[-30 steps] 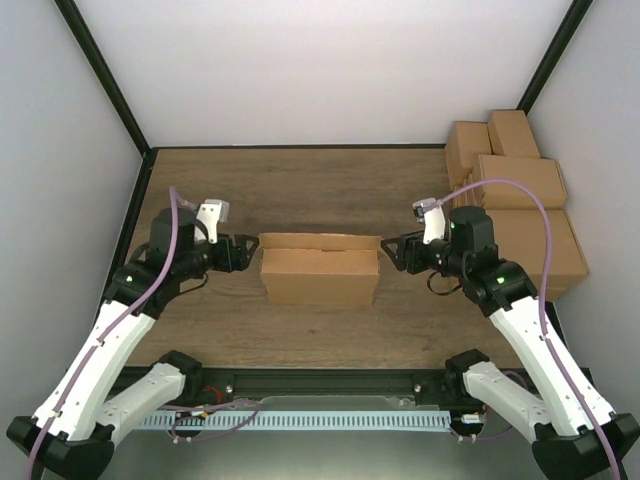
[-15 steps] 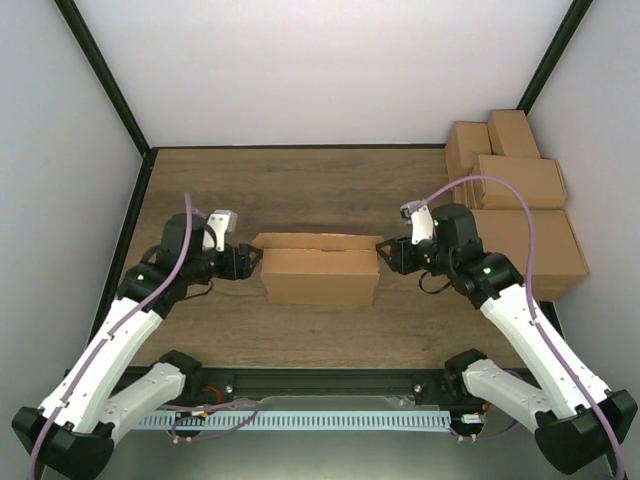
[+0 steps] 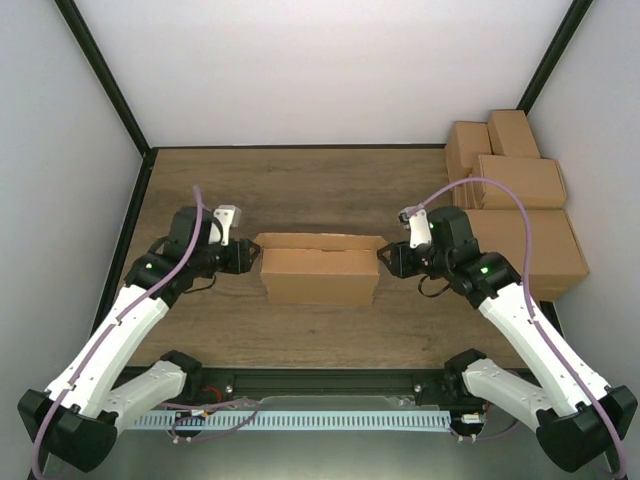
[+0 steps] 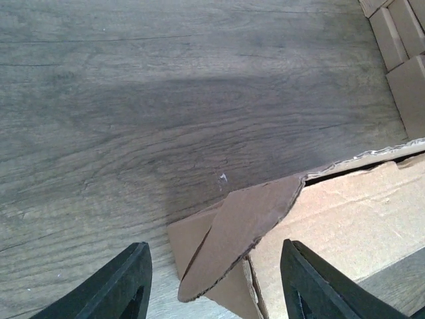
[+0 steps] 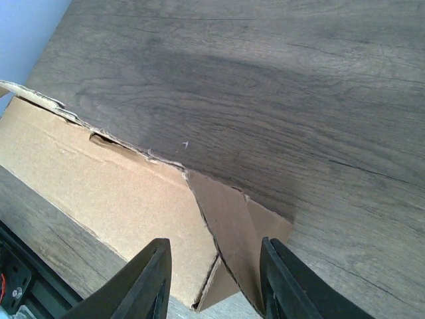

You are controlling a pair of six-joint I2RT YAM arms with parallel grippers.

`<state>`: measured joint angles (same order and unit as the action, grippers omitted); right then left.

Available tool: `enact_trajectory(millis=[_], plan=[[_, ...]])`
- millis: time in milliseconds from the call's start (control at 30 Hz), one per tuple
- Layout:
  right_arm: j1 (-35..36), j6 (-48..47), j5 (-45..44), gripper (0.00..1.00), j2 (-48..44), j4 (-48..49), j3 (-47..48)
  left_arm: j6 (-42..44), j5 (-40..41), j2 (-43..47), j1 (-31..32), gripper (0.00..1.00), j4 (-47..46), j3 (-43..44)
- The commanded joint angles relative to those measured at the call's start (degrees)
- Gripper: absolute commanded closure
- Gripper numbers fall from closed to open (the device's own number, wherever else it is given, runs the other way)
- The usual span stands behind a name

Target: Fold the paper box

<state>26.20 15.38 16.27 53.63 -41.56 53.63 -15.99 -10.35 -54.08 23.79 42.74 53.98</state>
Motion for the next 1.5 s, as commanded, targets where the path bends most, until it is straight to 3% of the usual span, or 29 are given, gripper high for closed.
enact_trajectory(millis=[0, 300, 600, 1067, 1467], plan=[[0.6, 1.0, -0.1, 0.61, -1.5, -1.0, 2.1, 1.6, -0.2, -0.9, 0.3, 0.46, -0.2, 1.6], [1.0, 2.2, 1.1, 0.66, -1.9, -2.0, 2.5, 0.3, -2.8, -2.6, 0.8, 0.81, 0.9, 4.2], [1.5, 4.3, 2.9, 0.78, -1.3, -1.9, 3.0, -4.0, -2.9, -3.4, 3.3, 0.96, 3.3, 4.2], [2.2, 10.9, 1.9, 0.85, 0.2, -2.8, 4.1, -12.4, 0.0, -4.6, 6.5, 0.96, 5.1, 6.1], [2.4, 8.5, -3.4, 0.88, 0.4, -5.2, 5.0, -17.5, -0.8, -5.6, 7.0, 0.96, 6.2, 8.9]])
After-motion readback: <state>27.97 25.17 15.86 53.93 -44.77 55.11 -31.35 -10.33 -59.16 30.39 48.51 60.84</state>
